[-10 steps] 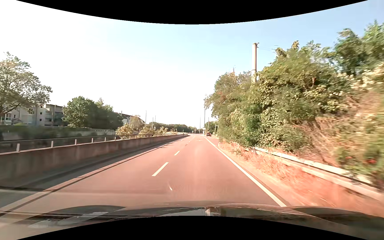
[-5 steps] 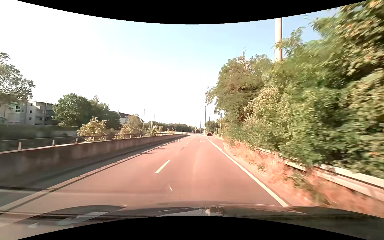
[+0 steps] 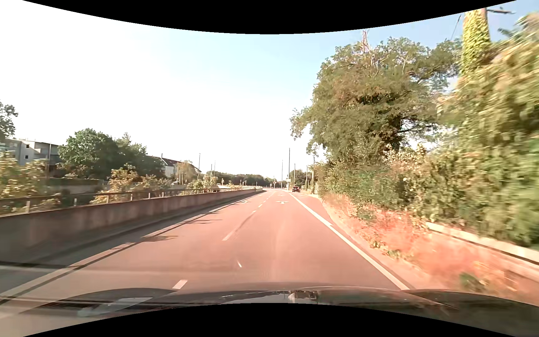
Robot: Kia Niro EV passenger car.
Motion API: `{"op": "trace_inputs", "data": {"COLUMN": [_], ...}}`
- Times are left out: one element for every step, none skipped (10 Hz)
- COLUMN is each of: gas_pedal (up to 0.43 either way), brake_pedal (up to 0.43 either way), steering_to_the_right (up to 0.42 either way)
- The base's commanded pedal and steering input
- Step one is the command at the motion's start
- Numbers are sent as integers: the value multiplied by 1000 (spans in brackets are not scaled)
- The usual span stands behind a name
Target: Follow the waypoints while adhering to traffic rules and regulations
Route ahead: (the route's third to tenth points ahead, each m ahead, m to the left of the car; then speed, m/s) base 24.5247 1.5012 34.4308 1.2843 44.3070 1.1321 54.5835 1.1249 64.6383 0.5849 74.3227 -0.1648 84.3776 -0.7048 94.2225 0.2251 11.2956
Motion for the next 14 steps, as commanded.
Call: {"op": "trace_inputs", "data": {"gas_pedal": [98, 87, 79, 79, 79, 79, 79, 79, 79, 79, 79, 79, 79, 67], "brake_pedal": [0, 0, 0, 0, 0, 0, 0, 0, 0, 0, 0, 0, 0, 0], "steering_to_the_right": [2, 3, 3, 3, 3, 3, 3, 3, 3, 3, 3, 3, 3, 3]}}
